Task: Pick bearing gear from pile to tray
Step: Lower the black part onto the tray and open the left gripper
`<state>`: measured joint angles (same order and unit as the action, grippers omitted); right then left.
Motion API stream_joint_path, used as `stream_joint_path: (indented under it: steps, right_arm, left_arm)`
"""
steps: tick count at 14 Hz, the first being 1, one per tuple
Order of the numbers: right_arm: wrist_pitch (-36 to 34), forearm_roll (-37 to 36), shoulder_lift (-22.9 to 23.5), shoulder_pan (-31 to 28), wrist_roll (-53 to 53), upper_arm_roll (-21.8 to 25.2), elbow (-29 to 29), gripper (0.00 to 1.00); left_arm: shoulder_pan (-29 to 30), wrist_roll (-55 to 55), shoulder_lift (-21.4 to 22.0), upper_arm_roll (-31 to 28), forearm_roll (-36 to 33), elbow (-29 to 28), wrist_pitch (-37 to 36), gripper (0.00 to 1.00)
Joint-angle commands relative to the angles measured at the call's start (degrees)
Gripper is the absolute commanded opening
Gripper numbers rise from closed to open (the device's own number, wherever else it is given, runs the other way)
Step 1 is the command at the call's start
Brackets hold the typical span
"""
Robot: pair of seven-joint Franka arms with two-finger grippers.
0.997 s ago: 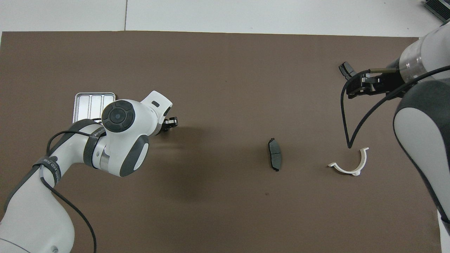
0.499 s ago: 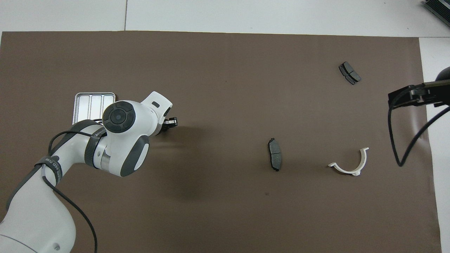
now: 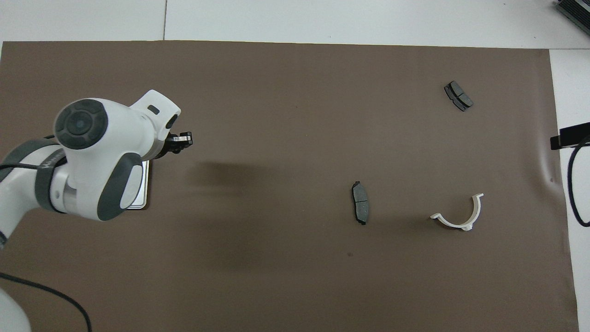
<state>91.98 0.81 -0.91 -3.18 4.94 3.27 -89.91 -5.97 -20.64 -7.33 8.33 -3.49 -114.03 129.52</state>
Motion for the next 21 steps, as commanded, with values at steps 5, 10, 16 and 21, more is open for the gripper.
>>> stream_joint_path:
  steps: [5,10,16,21]
  right_arm:
    - [7.07,0.86,-3.92,7.56,-8.37,0.16,-9.84,1.0]
    - [6.02,0.86,-4.45,7.84,-7.67,-0.45,-10.29,1.0]
    - [3.21,0.86,-4.89,7.66,-7.84,-0.37,-10.29,1.0]
    - [2.94,0.95,-4.89,7.31,-7.84,-0.37,-10.29,1.0]
  left_arm:
    - [14.4,23.01,-0.48,0.19,1.64,-2.95,6.61,0.0]
    - [15.54,28.1,-5.23,0.02,1.64,-5.14,12.86,0.0]
    - [15.99,31.81,-6.91,-0.07,1.47,-5.68,14.98,1.0]
    - [14.15,31.28,-1.3,0.28,1.46,1.96,-0.63,1.0]
